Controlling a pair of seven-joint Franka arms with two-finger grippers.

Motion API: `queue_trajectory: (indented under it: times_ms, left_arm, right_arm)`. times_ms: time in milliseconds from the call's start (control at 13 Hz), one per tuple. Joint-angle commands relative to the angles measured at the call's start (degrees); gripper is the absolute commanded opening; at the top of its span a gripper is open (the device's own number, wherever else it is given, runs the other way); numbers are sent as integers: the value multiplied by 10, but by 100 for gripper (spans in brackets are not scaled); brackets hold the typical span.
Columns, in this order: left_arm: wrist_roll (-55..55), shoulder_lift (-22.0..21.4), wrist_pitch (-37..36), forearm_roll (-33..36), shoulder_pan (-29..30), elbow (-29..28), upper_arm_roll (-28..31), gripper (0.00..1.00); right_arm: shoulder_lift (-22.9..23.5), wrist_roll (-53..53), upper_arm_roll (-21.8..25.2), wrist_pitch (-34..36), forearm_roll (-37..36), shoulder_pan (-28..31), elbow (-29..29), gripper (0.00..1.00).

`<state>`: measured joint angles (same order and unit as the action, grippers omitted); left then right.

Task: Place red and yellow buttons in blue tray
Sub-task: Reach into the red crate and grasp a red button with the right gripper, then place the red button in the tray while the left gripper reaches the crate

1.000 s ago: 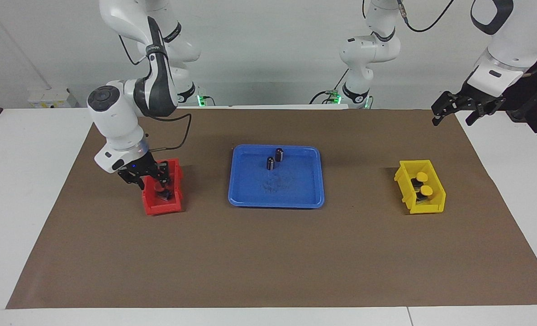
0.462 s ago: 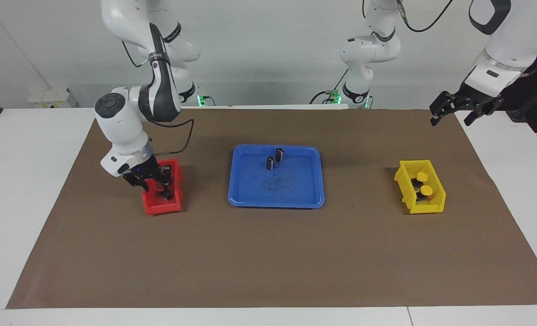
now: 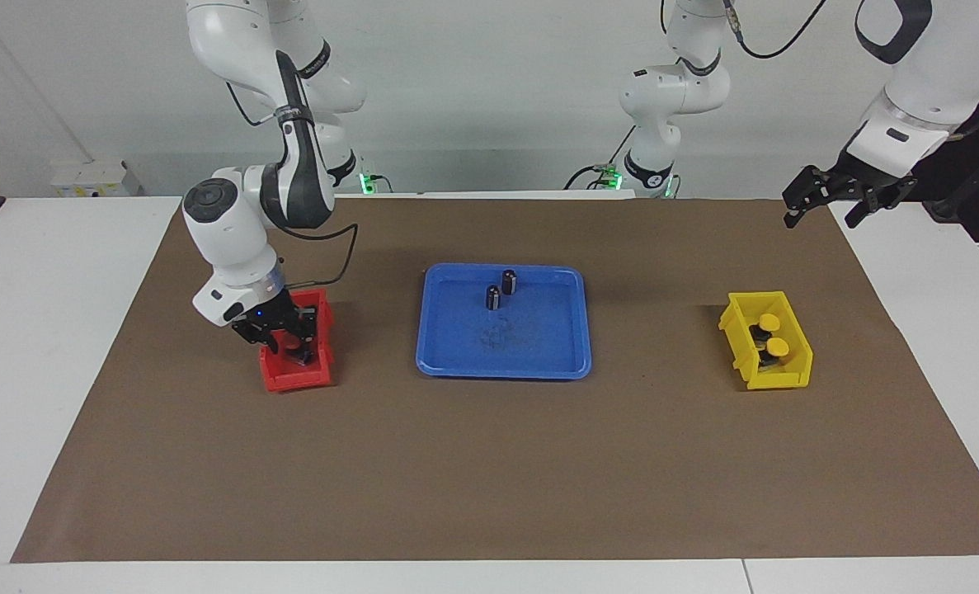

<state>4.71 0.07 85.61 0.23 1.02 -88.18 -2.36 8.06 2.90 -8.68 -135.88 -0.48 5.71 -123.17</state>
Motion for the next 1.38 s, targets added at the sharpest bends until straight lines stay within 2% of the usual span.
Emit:
queue_trajectory:
  times_ms: [0, 77, 154, 308, 538, 769, 923, 1077, 1308]
  left_arm:
    - [-6, -19, -12, -6, -1, -22, 3, 100]
    - [-7, -22, -12, -6, -1, -23, 3, 100]
    - [-7, -22, -8, -5, -1, -26, 4, 100]
    - [-8, -26, -4, -5, -1, -35, 3, 100]
    - [-5, -32, 0, -5, 2, -45, 3, 100]
    - [20, -31, 22, 2, 17, -44, 13, 100]
    - [73, -33, 67, 2, 47, -71, 15, 100]
    - [89, -23, 143, 2, 65, -111, 16, 100]
    - [87, 33, 258, 2, 66, -151, 16, 98]
  right_arm:
    - [-14, 18, -2, -10, 10, -2, -18, 40]
    - [-13, 19, -2, -6, 10, -1, -15, 31]
    - [-12, 19, -2, 2, 10, -1, -9, 26]
    - [-6, 19, -2, 51, 10, 0, 31, 25]
    - [12, 11, -3, 174, 11, -9, 136, 25]
    - [44, -91, -3, 256, 12, -72, 247, 25]
    - [54, -216, -3, 234, 13, -132, 261, 25]
    - [68, -325, -3, 183, 13, -188, 254, 24]
    - [102, -442, -2, 141, 2, -269, 254, 24]
